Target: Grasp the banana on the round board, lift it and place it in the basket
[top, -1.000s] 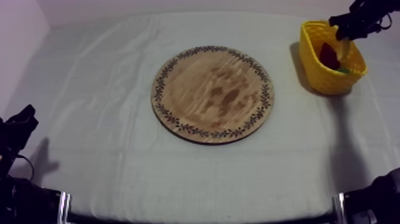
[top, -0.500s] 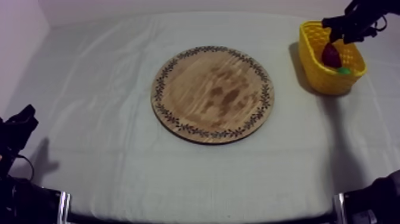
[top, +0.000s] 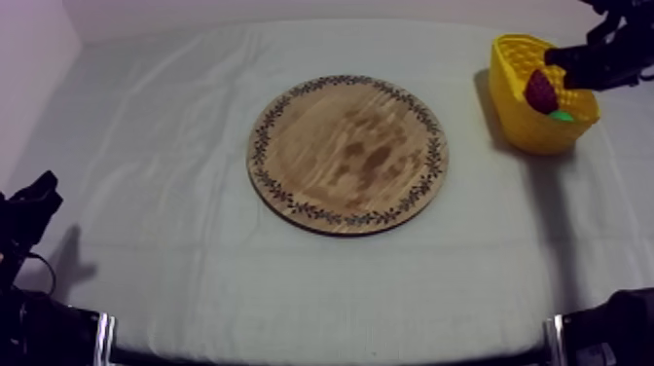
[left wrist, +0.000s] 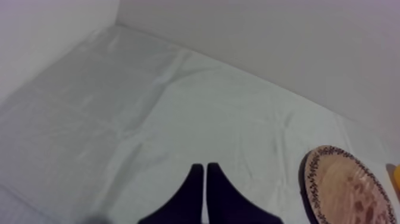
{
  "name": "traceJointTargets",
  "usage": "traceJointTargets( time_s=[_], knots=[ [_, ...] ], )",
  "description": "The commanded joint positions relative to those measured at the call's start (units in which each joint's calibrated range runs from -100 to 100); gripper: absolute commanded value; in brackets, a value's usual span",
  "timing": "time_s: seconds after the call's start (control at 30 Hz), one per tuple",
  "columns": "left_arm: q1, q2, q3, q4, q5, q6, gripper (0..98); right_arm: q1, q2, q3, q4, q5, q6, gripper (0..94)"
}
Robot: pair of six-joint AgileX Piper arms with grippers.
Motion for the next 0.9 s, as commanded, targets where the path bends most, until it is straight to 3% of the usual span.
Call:
traceJointTargets(
  time_s=[0.0,0.4,0.6,0.87],
  knots=[
    [-0.01,0.03,0.04,0.00,0.03,0.01,0.1,-0.26,-6.52,7.06,-0.69,-0.42,0.72,0.9],
    [-0.01,0.03,0.04,0.00,0.03,0.02,0.1,-1.29,-26.09,26.54,-2.10,-0.63,3.90,0.8],
    [-0.01,0.03,0.04,0.00,0.03,0.01,0.1,-3.13,-40.73,37.14,-1.11,0.06,3.45,0.8],
    [-0.01,0.03,0.04,0.00,0.03,-0.03,0.1,-4.60,-62.38,46.23,-1.99,5.80,5.28,0.8]
  ],
)
